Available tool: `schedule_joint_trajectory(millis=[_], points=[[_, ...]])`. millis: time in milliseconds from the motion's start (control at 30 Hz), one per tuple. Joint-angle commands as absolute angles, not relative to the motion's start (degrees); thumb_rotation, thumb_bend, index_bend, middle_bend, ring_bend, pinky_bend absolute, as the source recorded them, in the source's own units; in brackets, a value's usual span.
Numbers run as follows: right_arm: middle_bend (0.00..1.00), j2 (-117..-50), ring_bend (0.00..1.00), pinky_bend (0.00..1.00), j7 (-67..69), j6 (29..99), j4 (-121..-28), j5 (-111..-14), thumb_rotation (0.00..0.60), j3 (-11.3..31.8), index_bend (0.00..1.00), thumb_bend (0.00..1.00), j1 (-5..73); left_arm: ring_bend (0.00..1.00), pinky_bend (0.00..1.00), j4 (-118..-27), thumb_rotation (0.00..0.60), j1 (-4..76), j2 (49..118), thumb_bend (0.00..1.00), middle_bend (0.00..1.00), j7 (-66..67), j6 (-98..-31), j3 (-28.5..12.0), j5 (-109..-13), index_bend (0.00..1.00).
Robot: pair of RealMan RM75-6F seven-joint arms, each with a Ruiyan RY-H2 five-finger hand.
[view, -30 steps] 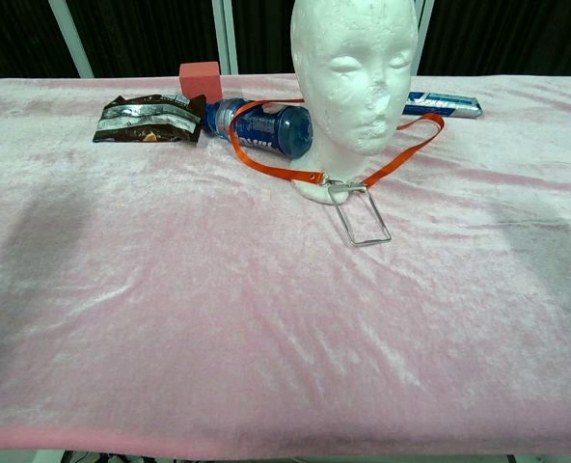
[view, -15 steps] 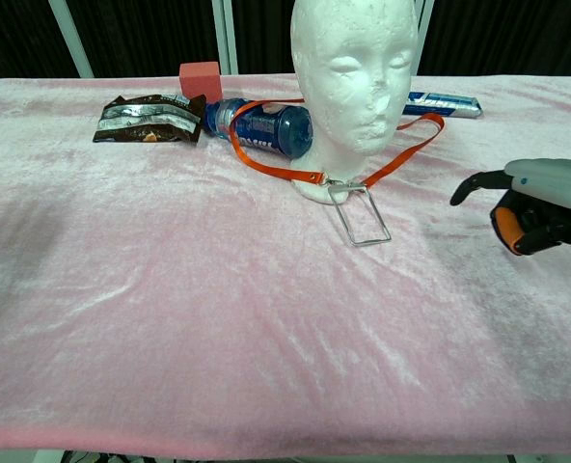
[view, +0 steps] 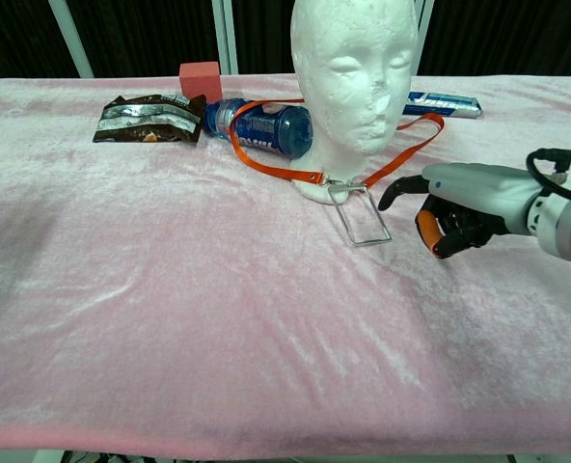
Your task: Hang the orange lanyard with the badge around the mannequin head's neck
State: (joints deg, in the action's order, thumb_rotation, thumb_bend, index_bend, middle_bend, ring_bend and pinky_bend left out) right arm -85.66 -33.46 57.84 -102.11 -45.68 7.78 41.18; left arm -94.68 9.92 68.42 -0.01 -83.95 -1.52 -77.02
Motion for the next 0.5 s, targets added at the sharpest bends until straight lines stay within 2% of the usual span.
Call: schedule_joint_trajectory(millis=[33, 500], points=[[0.69, -87.1, 0.73, 0.67, -35.4, 58.2, -101.7, -43.1, 0.6, 8.6, 0.21, 0.83, 42.9, 0.0, 0.0, -94.8, 0.6, 9.6, 68.6, 0.08, 0.09, -0.1, -83.9, -1.7, -76.9, 0.24], [0.69, -90.9, 0.73, 0.67, -38.5, 56.8, -98.9, -35.5, 0.6, 9.2, 0.24, 0.83, 47.7, 0.0, 0.0, -95.1, 0.6, 9.0, 68.6, 0.08, 0.09, -0.2, -83.1, -3.2, -76.2, 0.24]])
